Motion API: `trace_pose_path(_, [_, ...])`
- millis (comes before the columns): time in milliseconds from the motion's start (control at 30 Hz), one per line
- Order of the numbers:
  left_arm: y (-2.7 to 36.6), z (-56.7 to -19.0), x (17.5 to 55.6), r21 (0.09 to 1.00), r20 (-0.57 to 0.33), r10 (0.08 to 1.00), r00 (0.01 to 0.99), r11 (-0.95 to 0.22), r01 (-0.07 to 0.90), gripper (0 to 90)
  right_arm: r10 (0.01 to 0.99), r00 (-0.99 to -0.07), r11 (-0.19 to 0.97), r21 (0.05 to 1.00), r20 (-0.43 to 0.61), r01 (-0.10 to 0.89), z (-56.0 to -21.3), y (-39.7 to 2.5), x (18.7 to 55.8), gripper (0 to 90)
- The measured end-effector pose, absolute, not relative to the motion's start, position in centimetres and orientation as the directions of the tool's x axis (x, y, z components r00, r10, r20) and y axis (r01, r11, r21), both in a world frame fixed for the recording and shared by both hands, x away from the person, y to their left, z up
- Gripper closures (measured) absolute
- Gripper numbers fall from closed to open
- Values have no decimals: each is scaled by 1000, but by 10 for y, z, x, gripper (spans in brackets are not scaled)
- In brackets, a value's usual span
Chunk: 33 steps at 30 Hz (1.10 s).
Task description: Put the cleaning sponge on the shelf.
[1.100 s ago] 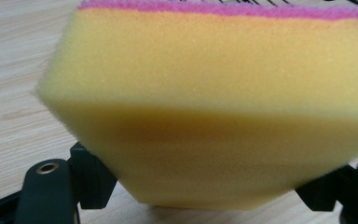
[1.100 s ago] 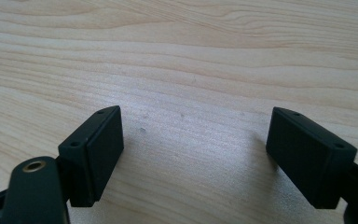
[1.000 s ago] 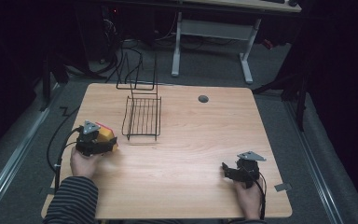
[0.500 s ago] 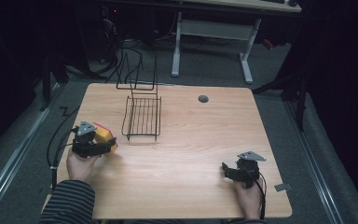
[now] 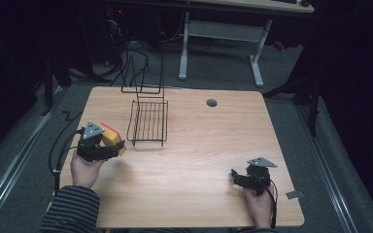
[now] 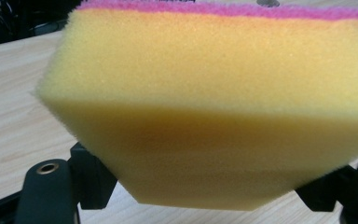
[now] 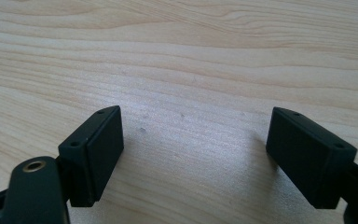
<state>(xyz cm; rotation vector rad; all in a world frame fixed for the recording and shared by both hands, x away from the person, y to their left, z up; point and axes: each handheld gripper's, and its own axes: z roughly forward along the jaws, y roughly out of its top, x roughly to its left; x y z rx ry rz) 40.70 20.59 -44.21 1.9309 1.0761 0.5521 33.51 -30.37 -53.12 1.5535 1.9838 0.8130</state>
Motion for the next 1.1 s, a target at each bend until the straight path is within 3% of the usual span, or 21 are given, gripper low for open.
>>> trace_pose_path(1100, [155,-411,430,836,41,775,630,-372,403,230,972,-234,176,710,-16,682,-531,-304,335,190])
